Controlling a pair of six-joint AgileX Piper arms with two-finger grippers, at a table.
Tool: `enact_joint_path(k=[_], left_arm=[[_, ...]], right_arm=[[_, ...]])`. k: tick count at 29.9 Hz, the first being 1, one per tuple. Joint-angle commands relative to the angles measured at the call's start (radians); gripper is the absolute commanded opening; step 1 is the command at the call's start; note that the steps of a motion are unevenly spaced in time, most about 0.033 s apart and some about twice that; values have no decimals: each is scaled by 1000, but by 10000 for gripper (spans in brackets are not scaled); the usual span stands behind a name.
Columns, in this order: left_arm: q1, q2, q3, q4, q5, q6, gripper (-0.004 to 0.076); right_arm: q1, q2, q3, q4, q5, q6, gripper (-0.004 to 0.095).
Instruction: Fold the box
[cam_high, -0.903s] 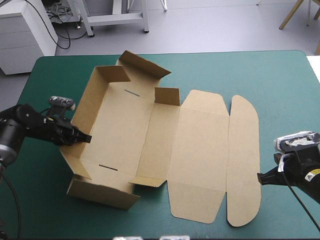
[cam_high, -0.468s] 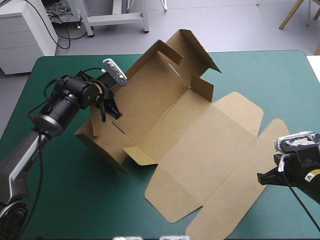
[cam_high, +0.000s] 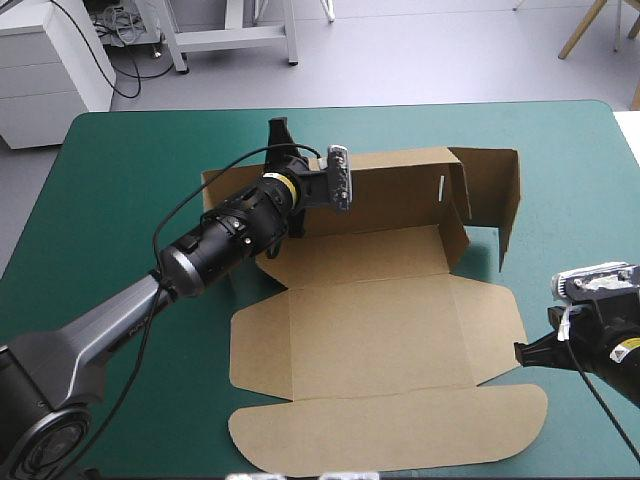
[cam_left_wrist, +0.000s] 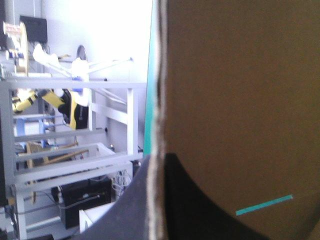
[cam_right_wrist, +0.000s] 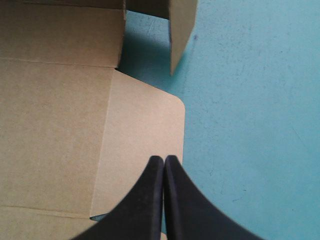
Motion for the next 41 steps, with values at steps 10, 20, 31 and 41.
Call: enact_joint_path(k=[10,20,31,41], left_arm=[[-82,-28,2,192,-41,-145,-10],[-191,-9,159,799,-35,-563,-10],[-211,2,216,962,61,-705,-10],[-211,2,216,865,71,-705,-10]], right_arm=[[2,3,-24,7,-60,0,-19],[2,3,-24,3,-105,-10,-19],[2,3,-22,3,-156,-57,143],[2,3,17,23,-205,-49,766]])
